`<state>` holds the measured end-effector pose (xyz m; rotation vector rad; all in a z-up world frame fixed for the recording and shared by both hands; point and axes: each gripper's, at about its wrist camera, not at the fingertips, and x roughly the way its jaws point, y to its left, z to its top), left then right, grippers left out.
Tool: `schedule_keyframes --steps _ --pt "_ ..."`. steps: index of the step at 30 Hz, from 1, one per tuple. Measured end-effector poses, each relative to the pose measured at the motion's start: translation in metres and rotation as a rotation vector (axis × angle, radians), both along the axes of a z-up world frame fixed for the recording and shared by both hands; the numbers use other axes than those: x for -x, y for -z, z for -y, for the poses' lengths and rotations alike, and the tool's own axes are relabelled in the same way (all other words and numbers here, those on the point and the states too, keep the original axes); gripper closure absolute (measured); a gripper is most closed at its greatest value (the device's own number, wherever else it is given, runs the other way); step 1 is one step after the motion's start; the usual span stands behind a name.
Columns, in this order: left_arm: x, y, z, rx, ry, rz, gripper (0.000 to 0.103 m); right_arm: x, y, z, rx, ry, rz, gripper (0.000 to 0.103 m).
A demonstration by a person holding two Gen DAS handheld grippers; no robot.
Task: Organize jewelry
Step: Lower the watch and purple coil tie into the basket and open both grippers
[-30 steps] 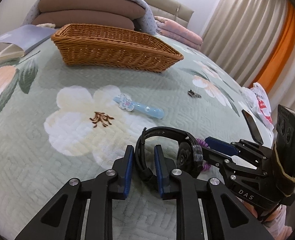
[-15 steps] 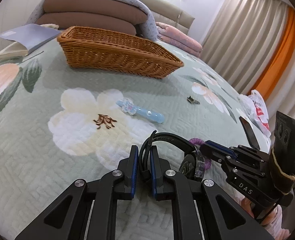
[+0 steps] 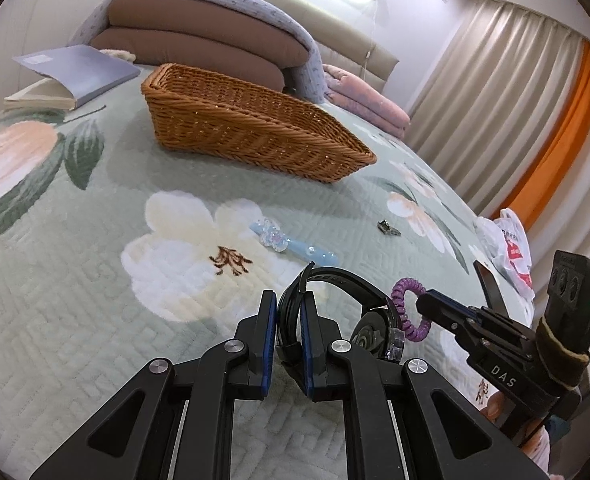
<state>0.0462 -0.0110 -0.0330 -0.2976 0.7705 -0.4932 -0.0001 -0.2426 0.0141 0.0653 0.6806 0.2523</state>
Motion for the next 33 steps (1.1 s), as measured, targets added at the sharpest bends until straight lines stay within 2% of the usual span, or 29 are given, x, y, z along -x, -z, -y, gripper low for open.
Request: schedule_keyframes --steps 4,9,14,17,19,21,26,30,33 --pt "0.0 -0.009 -0.002 -0.001 -0.009 0.026 0.092 -0.004 -0.013 0.001 -0.026 0.006 0.022 0.091" --pt "-0.012 -0.027 -0.009 -0.008 -0.039 0.057 0.092 -0.024 -0.044 0.003 -0.036 0.037 0.074 0.091" --pt "-0.047 -0.06 -0.013 -0.035 -0.069 0.115 0.092 -0.065 -0.08 -0.006 0.004 0.05 0.137 0.091" --pt "-0.075 -0.082 -0.016 -0.034 -0.105 0.147 0.092 -0.105 -0.099 -0.012 -0.004 0.048 0.167 0.091" --pt "-0.099 -0.095 -0.018 -0.027 -0.133 0.159 0.092 -0.128 -0.106 -0.014 -0.008 0.056 0.174 0.091" --pt "-0.117 -0.103 -0.015 -0.057 -0.171 0.177 0.092 -0.157 -0.109 -0.016 -0.028 0.06 0.167 0.091" --pt "-0.166 -0.105 -0.006 -0.104 -0.21 0.187 0.092 -0.224 -0.092 -0.022 -0.07 0.069 0.109 0.091" --pt "-0.203 -0.081 -0.001 -0.143 -0.226 0.149 0.091 -0.252 -0.06 -0.023 -0.087 0.077 0.048 0.091" --pt "-0.21 -0.063 0.0 -0.173 -0.213 0.134 0.091 -0.258 -0.039 -0.017 -0.133 0.059 -0.009 0.091"
